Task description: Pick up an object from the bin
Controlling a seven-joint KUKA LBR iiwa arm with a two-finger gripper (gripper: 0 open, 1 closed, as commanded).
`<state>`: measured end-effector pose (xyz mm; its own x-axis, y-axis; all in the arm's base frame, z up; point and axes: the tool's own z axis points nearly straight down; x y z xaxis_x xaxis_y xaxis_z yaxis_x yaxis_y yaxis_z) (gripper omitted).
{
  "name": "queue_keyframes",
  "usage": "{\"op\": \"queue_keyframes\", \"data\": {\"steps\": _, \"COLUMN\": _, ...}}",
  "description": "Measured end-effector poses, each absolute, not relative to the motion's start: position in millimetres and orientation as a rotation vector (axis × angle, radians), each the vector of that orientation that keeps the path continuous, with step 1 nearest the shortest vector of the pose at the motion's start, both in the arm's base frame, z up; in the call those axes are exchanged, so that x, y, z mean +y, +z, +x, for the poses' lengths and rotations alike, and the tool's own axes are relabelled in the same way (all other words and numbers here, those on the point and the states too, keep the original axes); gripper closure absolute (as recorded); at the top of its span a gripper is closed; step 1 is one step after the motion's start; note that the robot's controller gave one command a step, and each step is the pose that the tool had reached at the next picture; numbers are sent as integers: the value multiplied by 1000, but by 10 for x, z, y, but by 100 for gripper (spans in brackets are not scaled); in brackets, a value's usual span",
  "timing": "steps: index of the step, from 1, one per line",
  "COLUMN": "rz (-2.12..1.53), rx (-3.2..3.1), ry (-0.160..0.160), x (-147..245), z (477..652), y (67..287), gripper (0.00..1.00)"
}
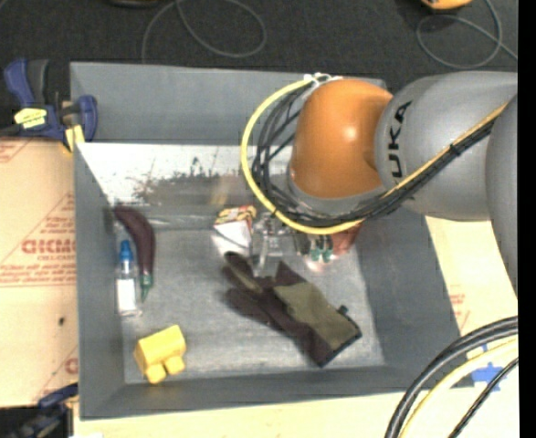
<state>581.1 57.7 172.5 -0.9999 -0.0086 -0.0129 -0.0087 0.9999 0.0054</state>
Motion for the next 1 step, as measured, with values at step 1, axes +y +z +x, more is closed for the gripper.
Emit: {"op": "queue_keyframes", "data": {"steps": 1, "rz": -13, "rx": 3129, "ry": 9, "x": 578, "z": 5811, "y": 1725, "gripper": 100}}
